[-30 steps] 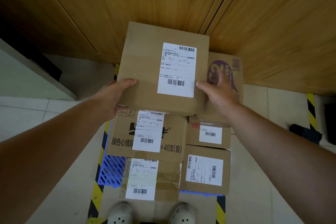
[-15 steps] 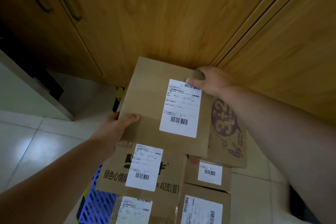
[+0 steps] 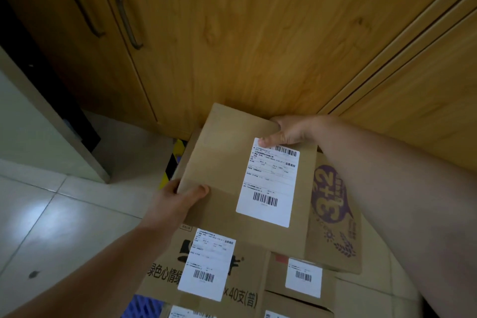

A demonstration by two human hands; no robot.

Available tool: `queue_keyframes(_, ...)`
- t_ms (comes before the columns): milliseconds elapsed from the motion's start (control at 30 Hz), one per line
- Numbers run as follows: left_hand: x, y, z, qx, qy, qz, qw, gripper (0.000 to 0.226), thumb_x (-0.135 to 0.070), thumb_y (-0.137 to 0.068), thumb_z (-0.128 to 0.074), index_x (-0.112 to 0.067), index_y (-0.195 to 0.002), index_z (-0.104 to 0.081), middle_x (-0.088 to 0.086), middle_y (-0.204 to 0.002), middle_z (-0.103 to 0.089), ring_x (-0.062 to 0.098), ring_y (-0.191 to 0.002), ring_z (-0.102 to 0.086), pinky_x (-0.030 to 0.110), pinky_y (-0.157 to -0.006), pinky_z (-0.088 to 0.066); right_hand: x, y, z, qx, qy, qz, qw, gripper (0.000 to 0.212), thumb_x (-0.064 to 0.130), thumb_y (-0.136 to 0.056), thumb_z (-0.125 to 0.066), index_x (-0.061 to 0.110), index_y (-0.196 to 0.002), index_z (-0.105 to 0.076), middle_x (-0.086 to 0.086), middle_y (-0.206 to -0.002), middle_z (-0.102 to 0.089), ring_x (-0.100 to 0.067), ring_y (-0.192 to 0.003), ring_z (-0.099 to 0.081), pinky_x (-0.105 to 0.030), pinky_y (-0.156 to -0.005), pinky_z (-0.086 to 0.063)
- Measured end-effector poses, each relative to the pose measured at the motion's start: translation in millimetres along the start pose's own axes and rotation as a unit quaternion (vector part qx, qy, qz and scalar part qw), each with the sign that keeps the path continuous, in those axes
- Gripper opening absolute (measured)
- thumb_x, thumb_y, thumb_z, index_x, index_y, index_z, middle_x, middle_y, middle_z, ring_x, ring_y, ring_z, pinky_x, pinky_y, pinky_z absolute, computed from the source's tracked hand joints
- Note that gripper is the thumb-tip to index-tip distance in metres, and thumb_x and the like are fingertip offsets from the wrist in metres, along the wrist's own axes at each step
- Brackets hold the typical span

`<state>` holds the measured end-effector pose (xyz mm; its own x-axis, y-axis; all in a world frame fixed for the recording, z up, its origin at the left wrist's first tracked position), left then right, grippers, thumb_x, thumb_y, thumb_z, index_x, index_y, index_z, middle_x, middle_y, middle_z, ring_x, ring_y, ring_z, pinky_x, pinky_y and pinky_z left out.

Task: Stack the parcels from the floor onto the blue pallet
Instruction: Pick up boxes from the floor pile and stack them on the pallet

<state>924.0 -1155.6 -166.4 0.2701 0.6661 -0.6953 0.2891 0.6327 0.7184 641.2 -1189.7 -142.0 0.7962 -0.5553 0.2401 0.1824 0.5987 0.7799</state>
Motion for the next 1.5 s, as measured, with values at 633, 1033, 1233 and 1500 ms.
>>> queue_keyframes(633,8.2,4.7,-1.3,-0.027,-0.007,-0.026,0.999,0.03,-0.03,-0.084,-0.066,-0.021,-0.11,-0.054,0.004,-0.1,-0.064,0.025,-0.091,-0.062,0.033,-0.067,-0.049,-10.8,23.9,-12.7,-0.191,-0.029,0.044,0.98,0.088,0.079,-0.053,-0.062,0.022,-0.12,-0.059,0.001,-0.117,-0.065,-0.019,-0.107,-0.06,-0.033,-0.089,-0.049)
queue_keyframes(1033,12.5,9.8,-6.9,-0.038,-0.033,0.013,0.999,0.023,-0.034,-0.083,-0.065,-0.024,-0.102,-0.055,0.005,-0.102,-0.063,0.025,-0.091,-0.061,0.041,-0.079,-0.051,-144.4,129.8,-143.4,-0.424,-0.018,-0.037,0.905,0.066,0.052,-0.088,-0.028,0.016,-0.14,-0.044,-0.012,-0.146,-0.042,-0.035,-0.13,-0.039,-0.05,-0.101,-0.04)
queue_keyframes(1233,-1.0,22.4,-0.3,-0.127,-0.251,-0.114,0.953,0.073,-0.053,-0.072,-0.06,-0.021,-0.134,-0.039,0.006,-0.129,-0.052,0.028,-0.116,-0.051,0.052,-0.099,-0.043,-154.4,142.9,-199.5,-0.323,0.04,-0.08,0.942,0.089,0.078,-0.073,-0.023,0.034,-0.15,-0.017,-0.01,-0.158,-0.015,-0.033,-0.144,-0.013,-0.054,-0.114,-0.014)
queue_keyframes(1500,7.4,61.3,-97.5,0.009,-0.69,-0.434,0.579,0.113,-0.075,-0.065,-0.052,-0.022,-0.15,-0.001,0.01,-0.159,-0.006,0.026,-0.146,0.003,0.055,-0.115,0.0,-157.0,139.8,-218.9,-0.249,0.066,-0.093,0.962,0.093,0.08,-0.066,-0.004,0.033,-0.141,0.027,-0.008,-0.153,0.031,-0.029,-0.14,0.029,-0.049,-0.117,-0.004)
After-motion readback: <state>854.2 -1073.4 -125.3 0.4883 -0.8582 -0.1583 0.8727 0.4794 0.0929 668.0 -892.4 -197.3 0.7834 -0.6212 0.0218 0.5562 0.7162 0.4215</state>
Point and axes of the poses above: each hand's wrist, its own y-axis away from the middle knuckle, its own z-axis out of the back of the hand, x = y × z, the point moved 6 cm from there along -y, towards the middle knuckle
